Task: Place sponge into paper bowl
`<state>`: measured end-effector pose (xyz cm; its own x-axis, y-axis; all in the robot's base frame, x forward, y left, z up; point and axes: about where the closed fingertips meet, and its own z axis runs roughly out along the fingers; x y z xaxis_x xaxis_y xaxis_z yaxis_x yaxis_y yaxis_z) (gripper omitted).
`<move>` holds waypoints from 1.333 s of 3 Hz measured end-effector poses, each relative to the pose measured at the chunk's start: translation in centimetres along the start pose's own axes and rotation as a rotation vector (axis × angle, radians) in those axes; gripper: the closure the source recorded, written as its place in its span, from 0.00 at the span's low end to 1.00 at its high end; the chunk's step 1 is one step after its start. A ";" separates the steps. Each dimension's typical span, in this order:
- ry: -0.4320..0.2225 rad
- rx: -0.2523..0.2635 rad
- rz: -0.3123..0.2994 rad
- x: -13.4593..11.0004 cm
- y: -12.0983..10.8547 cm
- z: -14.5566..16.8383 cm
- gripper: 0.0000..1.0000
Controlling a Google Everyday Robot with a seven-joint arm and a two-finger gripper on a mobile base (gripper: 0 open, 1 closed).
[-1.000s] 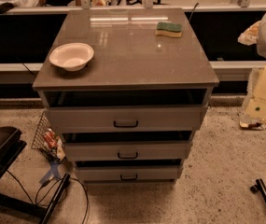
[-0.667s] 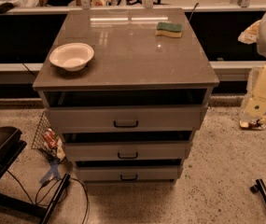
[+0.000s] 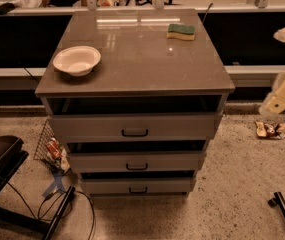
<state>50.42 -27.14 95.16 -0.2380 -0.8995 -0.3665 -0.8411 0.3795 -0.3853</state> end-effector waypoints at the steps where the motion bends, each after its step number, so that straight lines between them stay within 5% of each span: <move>1: -0.171 0.128 0.011 3.4 -4.4 1.5 0.00; 2: -0.394 0.311 0.013 3.8 -10.6 2.3 0.00; 3: -0.603 0.502 0.095 3.2 -17.3 2.4 0.00; 4: -0.611 0.497 0.104 2.9 -17.4 2.6 0.00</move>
Offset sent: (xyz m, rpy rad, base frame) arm 0.1786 -0.1351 0.0744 0.4231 -0.9763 0.0021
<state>65.62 -35.78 98.56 0.1266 -0.6309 -0.7655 -0.4795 0.6366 -0.6040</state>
